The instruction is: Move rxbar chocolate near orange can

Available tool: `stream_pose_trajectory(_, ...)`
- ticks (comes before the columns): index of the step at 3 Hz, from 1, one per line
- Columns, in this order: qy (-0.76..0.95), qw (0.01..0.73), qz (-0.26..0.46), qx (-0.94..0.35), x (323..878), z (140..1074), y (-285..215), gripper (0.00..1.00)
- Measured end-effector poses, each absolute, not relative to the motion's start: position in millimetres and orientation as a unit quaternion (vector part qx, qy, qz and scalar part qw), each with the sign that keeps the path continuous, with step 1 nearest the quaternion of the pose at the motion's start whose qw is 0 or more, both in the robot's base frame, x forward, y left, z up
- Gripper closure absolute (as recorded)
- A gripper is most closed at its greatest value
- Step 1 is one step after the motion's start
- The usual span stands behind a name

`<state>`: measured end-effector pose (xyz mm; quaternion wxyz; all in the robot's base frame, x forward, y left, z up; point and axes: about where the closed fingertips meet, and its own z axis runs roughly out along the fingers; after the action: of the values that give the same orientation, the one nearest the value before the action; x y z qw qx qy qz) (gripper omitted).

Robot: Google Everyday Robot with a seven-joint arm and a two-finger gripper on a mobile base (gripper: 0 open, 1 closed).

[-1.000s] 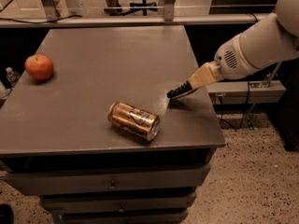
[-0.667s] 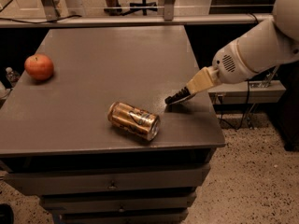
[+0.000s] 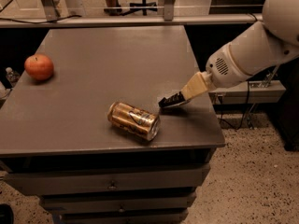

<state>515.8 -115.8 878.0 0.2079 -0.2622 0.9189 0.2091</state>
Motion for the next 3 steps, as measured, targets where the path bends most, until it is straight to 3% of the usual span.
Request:
stream_pose_trajectory(2, 0.92, 0.192, 0.211, -0.268, 510.9, 876.4, -109.8, 0.04)
stream_pose_trajectory(3, 0.92, 0.19, 0.21, -0.27, 510.7, 876.3, -109.4, 0.0)
